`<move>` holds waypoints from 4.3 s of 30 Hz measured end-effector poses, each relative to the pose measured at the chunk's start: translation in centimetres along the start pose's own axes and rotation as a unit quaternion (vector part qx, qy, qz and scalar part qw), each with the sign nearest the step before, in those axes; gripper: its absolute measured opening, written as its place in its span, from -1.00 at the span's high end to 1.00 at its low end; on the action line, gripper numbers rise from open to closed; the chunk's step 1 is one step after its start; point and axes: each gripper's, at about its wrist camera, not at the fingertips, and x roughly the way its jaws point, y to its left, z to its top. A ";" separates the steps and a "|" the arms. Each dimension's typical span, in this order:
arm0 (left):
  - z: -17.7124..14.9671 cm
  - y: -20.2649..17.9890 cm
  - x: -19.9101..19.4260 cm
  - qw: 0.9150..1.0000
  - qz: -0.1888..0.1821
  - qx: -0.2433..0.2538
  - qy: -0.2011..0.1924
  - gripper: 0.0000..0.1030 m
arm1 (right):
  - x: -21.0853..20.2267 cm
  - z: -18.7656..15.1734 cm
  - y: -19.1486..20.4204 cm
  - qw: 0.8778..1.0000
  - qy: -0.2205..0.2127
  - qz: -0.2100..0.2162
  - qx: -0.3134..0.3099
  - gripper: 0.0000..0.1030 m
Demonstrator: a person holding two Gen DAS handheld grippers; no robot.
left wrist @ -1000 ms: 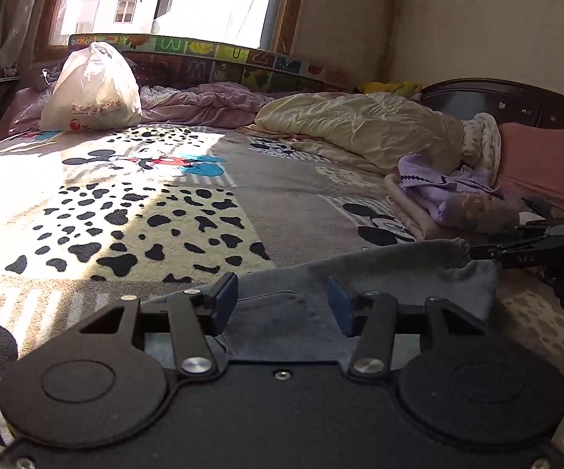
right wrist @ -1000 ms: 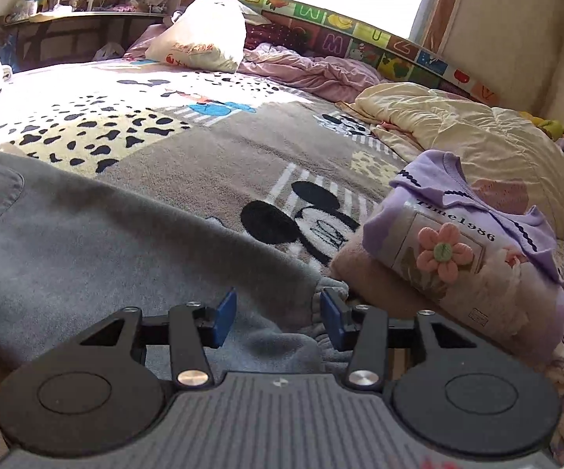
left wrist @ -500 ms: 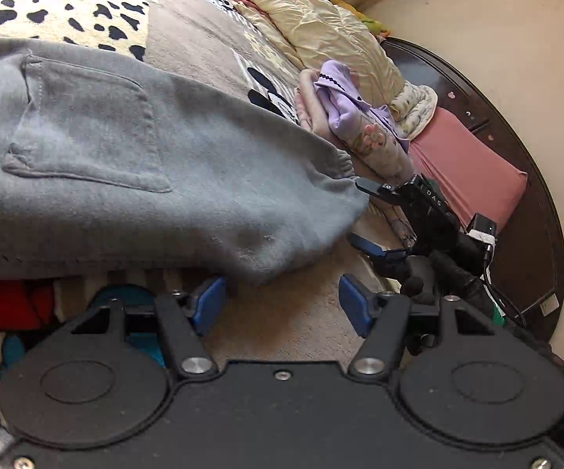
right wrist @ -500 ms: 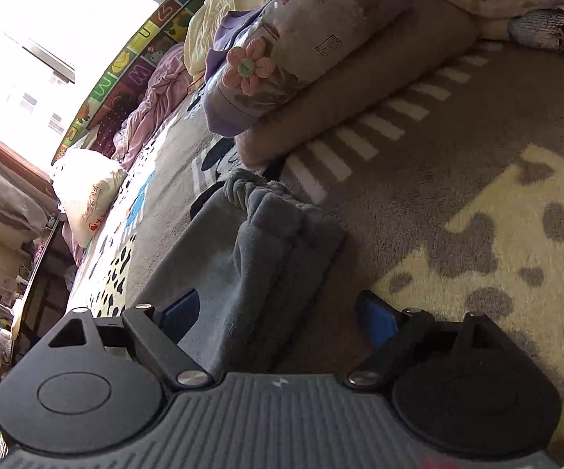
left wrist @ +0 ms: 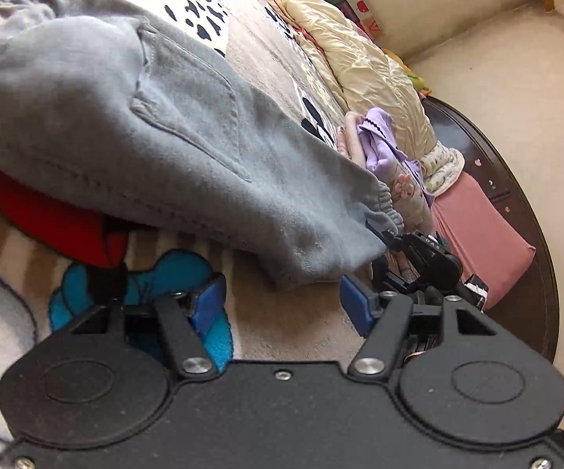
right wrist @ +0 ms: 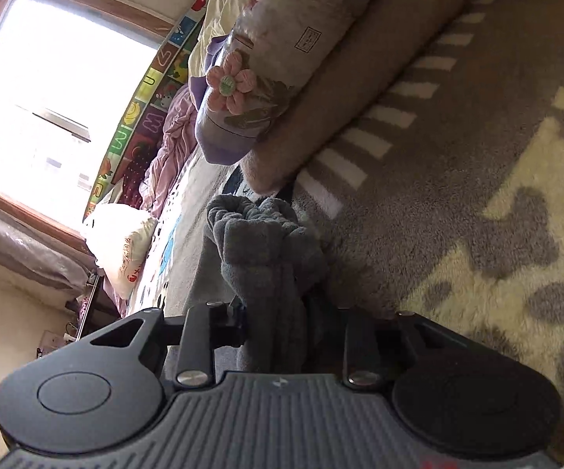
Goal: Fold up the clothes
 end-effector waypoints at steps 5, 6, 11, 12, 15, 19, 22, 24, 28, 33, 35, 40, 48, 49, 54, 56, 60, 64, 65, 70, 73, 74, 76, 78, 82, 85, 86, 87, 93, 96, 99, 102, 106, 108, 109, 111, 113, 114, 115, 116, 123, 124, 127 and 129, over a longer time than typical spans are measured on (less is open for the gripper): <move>-0.4 3.9 -5.2 0.979 0.037 -0.131 -0.155 -0.27 | -1.8 -0.2 0.3 1.000 -0.008 0.019 0.005 0.55; 0.1 4.9 -5.4 0.972 0.023 -0.159 -0.171 -0.27 | -2.3 -0.4 0.4 1.000 -0.008 0.024 0.005 0.55; 1.7 6.4 -5.0 0.956 0.037 -0.185 -0.227 -0.02 | -3.4 -0.4 1.1 1.000 -0.007 0.025 0.005 0.55; 1.8 6.1 -4.8 0.960 0.053 -0.158 -0.225 0.19 | -3.8 -0.5 1.1 1.000 -0.007 0.024 0.009 0.55; 2.4 5.3 -5.8 0.967 0.061 -0.122 -0.215 0.53 | -4.7 -0.9 1.0 1.000 -0.007 0.024 0.017 0.56; 2.5 2.8 -10.0 0.972 0.051 -0.092 -0.208 0.54 | -7.7 -1.2 1.5 0.999 -0.010 0.035 0.031 0.57; 1.2 3.1 -11.3 0.977 0.067 -0.096 -0.177 0.51 | -12.8 -2.2 1.7 0.998 -0.008 0.053 0.037 0.58; 0.0 4.5 -10.1 0.980 0.101 -0.122 -0.122 0.39 | -15.4 -3.4 1.5 0.998 -0.003 0.047 0.035 0.58; -2.2 6.4 -11.9 0.967 0.057 -0.195 -0.150 -0.14 | -16.7 -7.0 -5.0 0.995 0.047 -0.036 0.077 0.52; -2.7 7.2 -12.9 0.958 0.053 -0.206 -0.192 -0.25 | -18.7 -7.9 -5.6 0.999 0.011 0.003 0.045 0.26; -3.0 7.1 -12.8 0.960 0.060 -0.192 -0.196 -0.25 | -19.0 -7.3 -4.9 1.000 0.004 0.002 0.029 0.23; -3.1 6.3 -12.2 0.960 0.090 -0.176 -0.197 -0.14 | -18.5 -5.6 -4.2 0.999 0.001 -0.016 -0.035 -0.02; -2.9 6.4 -11.4 0.957 0.100 -0.178 -0.206 0.09 | -16.9 -4.8 -6.3 0.999 0.025 0.015 -0.021 0.02; -3.0 6.3 -11.4 0.957 0.103 -0.175 -0.207 0.14 | -17.0 -4.8 -6.6 0.999 0.025 0.028 -0.021 0.02; -3.0 4.2 -11.7 0.955 0.124 -0.154 -0.222 0.43 | -17.8 -4.7 -8.5 0.996 0.022 0.090 0.004 0.04; -2.9 2.4 -11.7 0.954 0.143 -0.127 -0.232 0.45 | -18.0 -4.5 -9.0 0.994 0.018 0.103 0.021 0.02; -2.4 -2.5 -10.8 0.949 0.191 -0.041 -0.248 0.45 | -18.4 -4.4 -9.6 0.991 0.008 0.124 0.046 -0.03; -2.3 -7.9 -9.4 0.934 0.240 0.061 -0.259 0.45 | -18.7 -4.1 -10.3 0.988 0.001 0.140 0.072 -0.04; -2.4 -9.3 -8.9 0.928 0.252 0.088 -0.261 0.45 | -18.7 -4.1 -10.3 0.986 -0.001 0.144 0.080 -0.04; -4.0 -14.3 -6.5 0.900 0.287 0.190 -0.267 0.47 | -18.8 -4.1 -10.5 0.983 -0.004 0.155 0.094 -0.04; -4.6 -16.5 -4.8 0.887 0.297 0.239 -0.262 0.48 | -18.5 -4.1 -10.6 0.981 -0.007 0.162 0.106 -0.04; -4.9 -17.2 -4.2 0.882 0.298 0.257 -0.260 0.48 | -18.5 -4.0 -10.7 0.980 -0.009 0.165 0.113 -0.05; -5.6 -18.5 -2.9 0.872 0.299 0.293 -0.255 0.49 | -18.5 -3.9 -11.0 0.977 -0.014 0.174 0.125 -0.07; -6.4 -19.7 -1.7 0.866 0.291 0.324 -0.246 0.49 | -18.5 -3.9 -11.1 0.975 -0.016 0.180 0.133 -0.10; -8.2 -21.5 0.9 0.851 0.281 0.380 -0.229 0.51 | -18.3 -3.8 -11.0 0.974 -0.017 0.182 0.134 -0.11; -9.7 -22.6 2.7 0.834 0.280 0.421 -0.220 0.52 | -18.4 -3.8 -11.1 0.972 -0.018 0.187 0.140 -0.11; -10.1 -22.9 3.3 0.831 0.278 0.432 -0.214 0.52 | -18.4 -3.8 -11.1 0.971 -0.019 0.189 0.141 -0.11; -10.6 -23.3 4.0 0.827 0.276 0.443 -0.208 0.53 | -18.4 -3.7 -11.1 0.971 -0.019 0.191 0.141 -0.11; -14.0 -24.8 8.1 0.782 0.276 0.531 -0.174 0.54 | -18.3 -3.7 -11.0 0.971 -0.017 0.197 0.138 -0.11; -15.6 -25.0 9.9 0.760 0.277 0.567 -0.156 0.55 | -18.3 -3.7 -11.0 0.971 -0.015 0.196 0.132 -0.11; -17.0 -25.1 11.5 0.748 0.274 0.588 -0.139 0.55 | -18.2 -3.6 -10.9 0.972 -0.013 0.195 0.128 -0.10; -18.2 -25.3 13.0 0.737 0.271 0.607 -0.124 0.55 | -18.1 -3.6 -10.9 0.972 -0.013 0.194 0.128 -0.08; -19.8 -25.2 14.8 0.714 0.277 0.634 -0.106 0.55 | -18.0 -3.6 -11.0 0.972 -0.012 0.194 0.130 -0.05; -20.6 -25.1 15.2 0.708 0.268 0.647 -0.092 0.51 | -18.0 -3.6 -11.1 0.972 -0.011 0.195 0.133 -0.05; -21.1 -25.1 14.8 0.711 0.249 0.651 -0.094 0.32 | -18.0 -3.6 -11.1 0.971 -0.011 0.196 0.135 -0.04; -22.3 -25.5 13.6 0.712 0.210 0.663 -0.092 0.02 | -18.0 -3.5 -11.3 0.969 -0.012 0.200 0.141 -0.04; -23.2 -25.8 12.3 0.709 0.184 0.674 -0.095 0.01 | -18.0 -3.4 -11.4 0.968 -0.012 0.203 0.145 -0.05; -23.2 -25.9 11.6 0.711 0.182 0.671 -0.106 0.02 | -18.0 -3.4 -11.4 0.968 -0.013 0.203 0.145 -0.05; -23.2 -26.0 10.8 0.713 0.181 0.667 -0.118 0.03 | -18.0 -3.4 -11.4 0.968 -0.013 0.203 0.145 -0.05; -23.0 -26.0 9.9 0.718 0.183 0.658 -0.136 0.06 | -18.0 -3.4 -11.4 0.968 -0.013 0.203 0.144 -0.05; -16.2 -22.2 5.9 0.838 0.235 0.466 -0.160 0.29 | -18.2 -3.4 -11.1 0.971 -0.017 0.199 0.134 -0.05; -15.2 -21.3 5.7 0.860 0.239 0.422 -0.159 0.32 | -18.2 -3.4 -11.1 0.971 -0.017 0.198 0.132 -0.05; -13.6 -18.9 6.6 0.905 0.235 0.324 -0.148 0.32 | -18.2 -3.5 -10.9 0.973 -0.016 0.195 0.125 -0.05; -15.1 -18.6 9.6 0.900 0.224 0.359 -0.106 0.36 | -18.2 -3.6 -10.8 0.974 -0.016 0.191 0.119 -0.05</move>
